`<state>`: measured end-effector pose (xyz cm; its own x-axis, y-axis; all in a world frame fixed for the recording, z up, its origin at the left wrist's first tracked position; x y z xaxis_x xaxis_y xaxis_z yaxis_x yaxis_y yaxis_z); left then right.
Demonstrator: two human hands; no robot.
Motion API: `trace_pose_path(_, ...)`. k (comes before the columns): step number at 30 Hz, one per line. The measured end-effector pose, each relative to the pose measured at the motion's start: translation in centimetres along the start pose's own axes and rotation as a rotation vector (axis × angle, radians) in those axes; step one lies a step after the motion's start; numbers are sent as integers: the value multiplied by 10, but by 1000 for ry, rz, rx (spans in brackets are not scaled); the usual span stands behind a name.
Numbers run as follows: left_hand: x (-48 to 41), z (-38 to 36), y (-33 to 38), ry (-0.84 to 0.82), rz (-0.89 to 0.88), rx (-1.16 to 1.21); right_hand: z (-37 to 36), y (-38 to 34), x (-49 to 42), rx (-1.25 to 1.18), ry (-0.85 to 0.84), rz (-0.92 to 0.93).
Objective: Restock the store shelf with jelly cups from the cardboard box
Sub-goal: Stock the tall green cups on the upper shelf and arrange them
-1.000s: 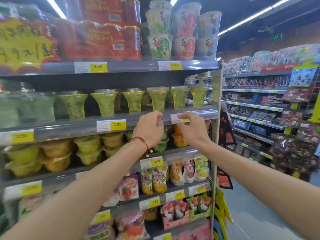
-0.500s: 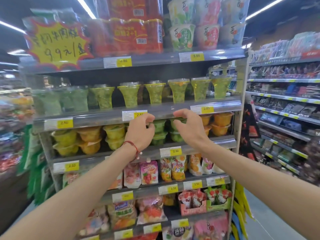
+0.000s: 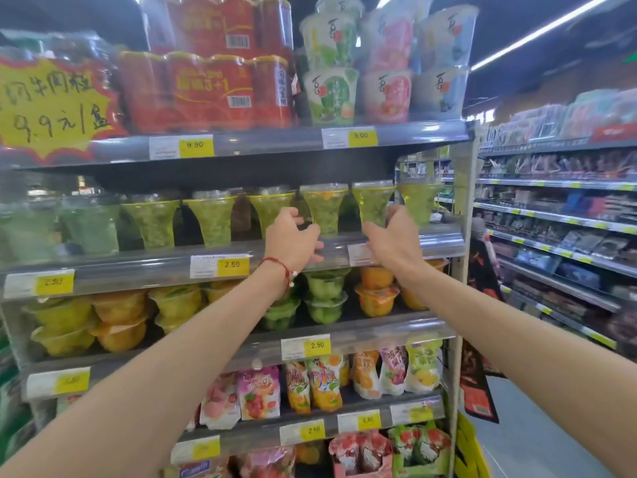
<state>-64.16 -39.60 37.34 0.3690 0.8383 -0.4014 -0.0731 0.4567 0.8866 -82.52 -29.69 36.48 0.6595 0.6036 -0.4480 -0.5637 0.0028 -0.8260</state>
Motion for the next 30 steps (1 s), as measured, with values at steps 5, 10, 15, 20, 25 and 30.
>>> trace_pose_path(5,-22,-22,7,-42,59,-104,4,9,-35,65,-24,-24)
trace_pose_path(10,-36,-27,5,-49,77,-270,8,10,-43,237,5,-20)
trace_pose_path(15,-37,-28,3,-29,41,-322,5,15,-50,156,25,35)
trace_pose_path(20,-35,-28,3,-38,-2,-338,3,21,-49,85,38,69)
trace_pose_path(25,-30,-30,1,-57,19,-193,16,18,-34,-24,49,59)
trace_pose_path(30,-26,-34,2,-10,71,-94,55,12,-21,155,347,130)
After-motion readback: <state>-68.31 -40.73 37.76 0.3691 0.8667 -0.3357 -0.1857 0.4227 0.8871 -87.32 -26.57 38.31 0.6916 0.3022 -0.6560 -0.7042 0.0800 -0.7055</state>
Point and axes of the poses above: each hand's wrist, its own x-axis away from the middle knuckle, its own z-axis out of the back of the hand, y = z × x, the point moved 9 cm from there along -x, towards the middle knuckle, and after that the axes turned 4 degrees about -y, right-handed, at the moved point
